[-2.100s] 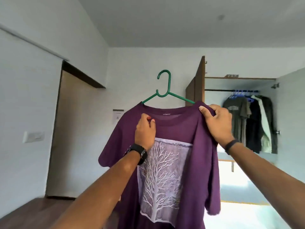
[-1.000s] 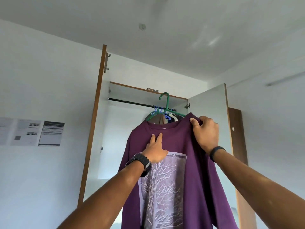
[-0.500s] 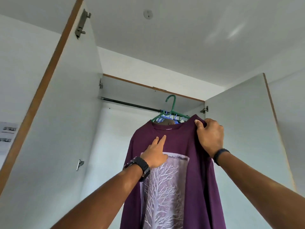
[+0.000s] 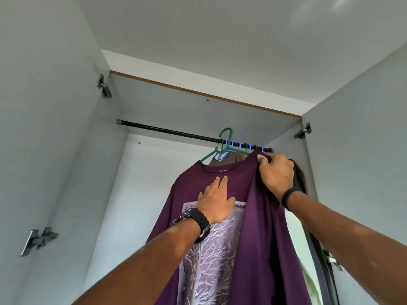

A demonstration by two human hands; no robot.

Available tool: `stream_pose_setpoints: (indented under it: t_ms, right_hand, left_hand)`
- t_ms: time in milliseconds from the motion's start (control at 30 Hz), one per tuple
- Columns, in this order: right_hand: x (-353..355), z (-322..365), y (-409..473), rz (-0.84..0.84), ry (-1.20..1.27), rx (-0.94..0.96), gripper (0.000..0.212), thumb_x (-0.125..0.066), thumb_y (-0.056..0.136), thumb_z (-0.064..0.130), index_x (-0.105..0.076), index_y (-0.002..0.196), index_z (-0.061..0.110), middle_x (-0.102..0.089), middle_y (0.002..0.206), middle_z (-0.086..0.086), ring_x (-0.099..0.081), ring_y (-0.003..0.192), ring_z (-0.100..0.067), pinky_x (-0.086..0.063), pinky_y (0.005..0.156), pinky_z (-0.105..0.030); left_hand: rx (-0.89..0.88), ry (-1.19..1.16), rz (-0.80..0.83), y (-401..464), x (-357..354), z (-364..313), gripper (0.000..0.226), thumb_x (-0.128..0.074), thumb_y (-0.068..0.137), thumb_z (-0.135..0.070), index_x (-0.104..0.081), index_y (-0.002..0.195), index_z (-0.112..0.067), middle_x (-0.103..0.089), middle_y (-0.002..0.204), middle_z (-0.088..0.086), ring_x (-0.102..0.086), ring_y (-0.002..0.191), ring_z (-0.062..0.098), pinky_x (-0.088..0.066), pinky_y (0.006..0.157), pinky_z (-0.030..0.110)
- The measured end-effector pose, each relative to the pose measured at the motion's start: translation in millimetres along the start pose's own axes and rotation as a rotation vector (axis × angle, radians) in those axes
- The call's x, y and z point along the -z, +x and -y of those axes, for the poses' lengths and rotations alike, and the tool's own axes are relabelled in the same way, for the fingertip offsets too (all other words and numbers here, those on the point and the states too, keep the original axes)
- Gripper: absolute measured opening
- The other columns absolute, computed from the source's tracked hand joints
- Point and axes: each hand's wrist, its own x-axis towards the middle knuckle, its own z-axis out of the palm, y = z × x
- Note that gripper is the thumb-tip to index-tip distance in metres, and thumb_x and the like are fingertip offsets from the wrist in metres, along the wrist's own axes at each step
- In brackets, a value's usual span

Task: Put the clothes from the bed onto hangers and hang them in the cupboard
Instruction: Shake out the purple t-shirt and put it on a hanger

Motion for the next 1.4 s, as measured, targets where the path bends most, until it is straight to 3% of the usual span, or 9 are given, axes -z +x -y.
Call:
stream_pose_setpoints:
  t_ms: [367, 567, 667, 733, 800, 867, 1167, 1300, 1400]
  right_hand:
    - [-185, -86, 120, -0.032, 0.051, -0.001, 0.035, -0.051, 0.097, 0.030, -0.061, 0.091, -0.003, -0.063, 0.104, -0.024, -0.058, 0.096, -0.038, -0.034, 0.067, -0.030]
    - [-269, -115, 175, -0.118, 0.014, 0.018, 0.036, -0.050, 0.096, 0.029, -0.060, 0.106, -0.004, -0.061, 0.113, -0.025, -0.057, 0.105, -0.040, -0.039, 0.074, -0.033]
    - [-312, -120, 202, -0.138, -0.015, 0.053, 0.036, -0.049, 0.096, 0.029, -0.061, 0.104, -0.004, -0.063, 0.110, -0.024, -0.058, 0.103, -0.040, -0.043, 0.078, -0.036]
    - [-341, -121, 216, -0.180, -0.036, 0.066, 0.035, -0.049, 0.096, 0.028, -0.062, 0.106, -0.003, -0.063, 0.112, -0.023, -0.058, 0.106, -0.040, -0.045, 0.082, -0.037]
    - [-368, -123, 225, -0.220, -0.039, 0.072, 0.032, -0.049, 0.097, 0.026, -0.061, 0.106, -0.003, -0.062, 0.114, -0.023, -0.057, 0.107, -0.040, -0.046, 0.083, -0.038]
    - [-390, -125, 234, -0.261, -0.052, 0.086, 0.031, -0.050, 0.097, 0.025, -0.060, 0.105, -0.003, -0.061, 0.114, -0.023, -0.058, 0.107, -0.041, -0.047, 0.083, -0.039]
    - [-441, -131, 257, -0.211, -0.291, 0.185, 0.027, -0.050, 0.096, 0.016, -0.058, 0.115, 0.000, -0.058, 0.121, -0.021, -0.056, 0.112, -0.040, -0.048, 0.087, -0.041]
    - [-443, -121, 260, -0.159, -0.380, 0.230, 0.029, -0.048, 0.094, 0.008, -0.054, 0.121, 0.000, -0.054, 0.124, -0.020, -0.054, 0.114, -0.040, -0.047, 0.090, -0.042]
    - [-437, -134, 255, -0.122, -0.339, 0.215, 0.031, -0.048, 0.095, 0.011, -0.053, 0.123, 0.000, -0.051, 0.128, -0.022, -0.053, 0.115, -0.041, -0.046, 0.090, -0.041]
  left_hand:
    - [-0.012, -0.086, -0.095, 165, -120, 105, 0.058, -0.029, 0.100, -0.044, -0.014, 0.151, -0.022, -0.015, 0.159, 0.004, -0.016, 0.145, 0.021, -0.018, 0.116, 0.046]
    - [-0.147, -0.168, -0.084, 242, -175, 150, 0.110, -0.028, 0.061, -0.093, -0.009, 0.150, -0.032, -0.015, 0.159, -0.004, -0.016, 0.145, 0.016, -0.020, 0.115, 0.050]
    - [-0.198, -0.162, -0.088, 281, -200, 183, 0.098, -0.059, 0.079, -0.055, 0.002, 0.151, -0.030, -0.015, 0.157, 0.003, -0.020, 0.144, 0.023, -0.026, 0.115, 0.044]
    - [-0.215, -0.206, -0.111, 305, -209, 200, 0.090, -0.056, 0.084, -0.011, 0.002, 0.152, -0.025, -0.034, 0.145, 0.011, -0.040, 0.131, 0.031, -0.037, 0.107, 0.040]
    - [-0.211, -0.206, -0.148, 322, -213, 214, 0.090, -0.048, 0.081, 0.005, -0.001, 0.152, -0.025, -0.050, 0.122, 0.017, -0.054, 0.106, 0.036, -0.047, 0.091, 0.042]
    - [-0.225, -0.210, -0.164, 338, -222, 227, 0.090, -0.045, 0.080, 0.009, -0.003, 0.152, -0.026, -0.053, 0.113, 0.018, -0.057, 0.097, 0.037, -0.049, 0.085, 0.043]
    - [-0.341, -0.141, -0.223, 375, -240, 274, 0.091, -0.046, 0.078, 0.013, -0.006, 0.153, -0.022, -0.026, 0.154, 0.002, -0.023, 0.142, 0.020, -0.015, 0.113, 0.019]
    - [-0.333, -0.191, -0.141, 370, -239, 267, 0.088, -0.044, 0.081, 0.012, -0.005, 0.152, -0.022, -0.039, 0.145, 0.007, -0.039, 0.132, 0.023, -0.035, 0.106, 0.026]
    - [-0.325, -0.224, -0.124, 359, -240, 265, 0.088, -0.042, 0.082, 0.013, -0.003, 0.152, -0.022, -0.029, 0.151, 0.006, -0.023, 0.141, 0.020, -0.016, 0.107, 0.014]
